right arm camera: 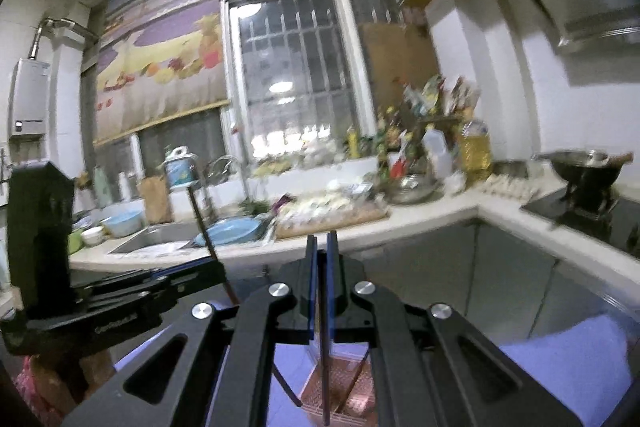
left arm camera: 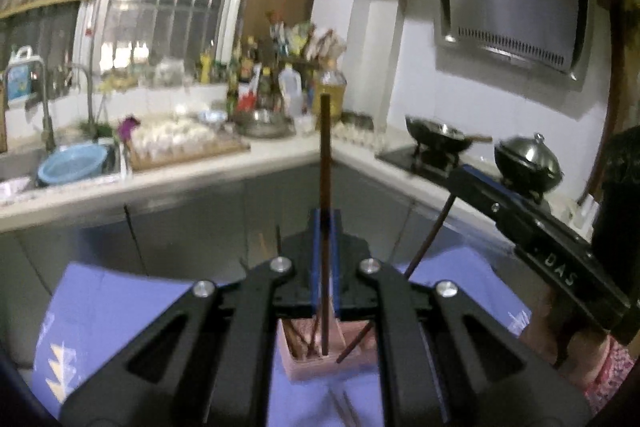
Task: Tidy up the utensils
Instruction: 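Open both tools above the pink basket to drop the chopsticks in, then move both open tools back down to the last two chopsticks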
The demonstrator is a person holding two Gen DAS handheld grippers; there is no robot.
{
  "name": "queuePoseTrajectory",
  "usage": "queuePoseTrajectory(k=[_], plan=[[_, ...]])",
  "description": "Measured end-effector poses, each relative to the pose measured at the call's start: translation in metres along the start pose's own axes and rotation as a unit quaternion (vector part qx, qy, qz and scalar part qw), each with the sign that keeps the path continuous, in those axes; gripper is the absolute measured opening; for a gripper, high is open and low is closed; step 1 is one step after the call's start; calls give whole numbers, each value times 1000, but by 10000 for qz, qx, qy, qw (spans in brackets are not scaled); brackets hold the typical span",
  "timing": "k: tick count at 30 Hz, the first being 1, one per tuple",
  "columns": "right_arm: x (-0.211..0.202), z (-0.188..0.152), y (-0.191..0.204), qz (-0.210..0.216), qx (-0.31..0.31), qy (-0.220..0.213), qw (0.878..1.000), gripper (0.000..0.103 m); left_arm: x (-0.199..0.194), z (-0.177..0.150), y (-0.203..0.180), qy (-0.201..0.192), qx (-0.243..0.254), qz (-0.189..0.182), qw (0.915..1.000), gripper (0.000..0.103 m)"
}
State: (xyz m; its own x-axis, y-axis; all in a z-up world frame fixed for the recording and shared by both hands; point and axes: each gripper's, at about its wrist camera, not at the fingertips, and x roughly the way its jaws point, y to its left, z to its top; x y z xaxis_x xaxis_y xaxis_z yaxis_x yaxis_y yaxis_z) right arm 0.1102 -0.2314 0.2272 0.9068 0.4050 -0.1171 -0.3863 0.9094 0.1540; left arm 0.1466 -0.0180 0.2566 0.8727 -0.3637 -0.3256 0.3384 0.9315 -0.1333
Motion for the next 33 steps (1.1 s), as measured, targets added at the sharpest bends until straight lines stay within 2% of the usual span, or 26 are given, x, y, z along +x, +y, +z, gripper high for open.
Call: queuePoseTrajectory(k=[2,6,9,16,18,19,21,23,28,30,31,33], plan=[[11,-1,-5,-160,-97,-70,9998,5,17,0,-2,-11,6,17,10000,4],[36,-30,-15,-250,-128,152,9995,5,58,-21,2,225,-87,55,9997,4],[48,-56,-24,-272,-25,399,9988,5,87,-49,6,603,-158,145,9980,4],[55,-81,-30,-217,102,761,9968,5,113,-86,3,1131,-45,341,9930,4],[50,-81,-29,-131,245,838,9961,9,117,-95,0,1377,29,419,9896,4],[47,-80,-28,-75,321,860,9957,11,115,-97,-2,1424,39,434,9888,4],[36,-75,-25,9,400,798,9960,27,105,-97,-4,1355,25,418,9899,4],[18,-68,-18,19,376,554,9978,34,85,-93,-6,1159,-14,386,9925,4],[-45,-56,1,59,326,-157,9993,34,17,-91,-3,583,-268,262,9976,5],[-76,-65,6,56,361,-425,9984,34,-12,-106,1,429,-356,260,9981,14],[-85,-71,6,35,376,-470,9982,34,-20,-115,3,414,-365,278,9981,21],[-102,-96,6,-38,470,-390,9981,34,-35,-147,6,529,-332,384,9973,25]])
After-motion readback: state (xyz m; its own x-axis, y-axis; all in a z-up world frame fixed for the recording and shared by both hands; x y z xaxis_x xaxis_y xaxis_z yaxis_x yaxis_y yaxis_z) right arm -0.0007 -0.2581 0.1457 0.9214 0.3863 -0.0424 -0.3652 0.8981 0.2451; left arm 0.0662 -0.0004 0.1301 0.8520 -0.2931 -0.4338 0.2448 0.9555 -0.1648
